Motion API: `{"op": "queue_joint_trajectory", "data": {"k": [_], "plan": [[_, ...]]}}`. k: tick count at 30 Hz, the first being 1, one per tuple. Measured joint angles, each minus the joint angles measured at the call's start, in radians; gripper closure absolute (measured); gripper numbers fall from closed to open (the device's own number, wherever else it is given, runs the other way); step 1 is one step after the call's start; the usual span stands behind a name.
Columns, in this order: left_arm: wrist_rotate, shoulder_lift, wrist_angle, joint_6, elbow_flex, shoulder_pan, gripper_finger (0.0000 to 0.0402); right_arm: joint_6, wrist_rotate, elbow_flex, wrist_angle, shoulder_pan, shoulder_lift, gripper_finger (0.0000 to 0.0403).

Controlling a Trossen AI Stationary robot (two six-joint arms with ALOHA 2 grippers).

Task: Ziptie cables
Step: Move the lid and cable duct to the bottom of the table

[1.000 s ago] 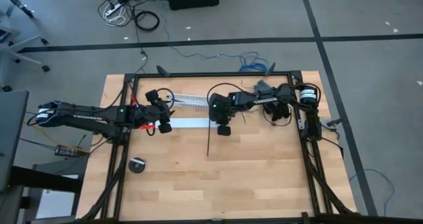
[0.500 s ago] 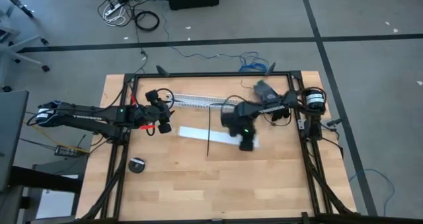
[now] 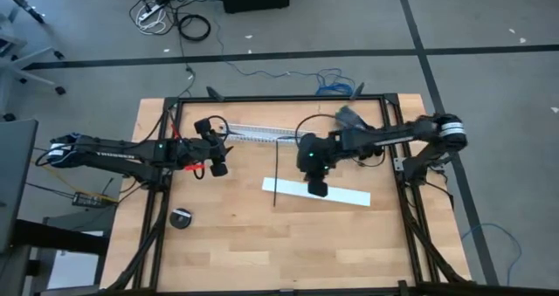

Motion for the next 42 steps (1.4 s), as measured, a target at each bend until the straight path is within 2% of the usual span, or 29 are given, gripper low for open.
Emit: {"op": "queue_joint_trajectory", "data": {"k": [5,10,16,22,26,31,35,42], "plan": [[0.025,0.000,-0.003,-0.002,0.000,0.000,0.0204,-0.009,-0.059,-0.027,0.127,-0.020,0.164,0.0403],[0.027,0.000,-0.005,-0.006,0.000,0.000,0.0204,0.018,-0.092,-0.023,0.172,-0.009,0.233,0.0403],[0.045,0.000,-0.016,-0.027,0.000,0.000,0.0204,0.109,-0.080,-0.019,0.102,0.050,0.247,0.0403],[0.081,0.000,-0.038,-0.043,0.000,0.000,0.0204,0.253,-0.089,-0.020,-0.064,0.161,0.220,0.0403],[0.107,0.000,-0.034,-0.043,0.000,0.001,0.0204,0.311,-0.099,-0.010,-0.069,0.244,0.198,0.0403],[0.143,0.030,0.001,0.055,0.000,0.054,0.0204,0.315,0.000,0.044,-0.036,0.300,0.066,0.0403],[0.288,0.086,0.063,0.156,0.000,0.157,0.0204,0.315,0.088,0.042,-0.041,0.320,-0.025,0.0403],[0.438,0.259,0.145,0.266,0.000,0.347,0.0204,0.338,0.260,0.040,-0.144,0.375,-0.136,0.0403]]}}
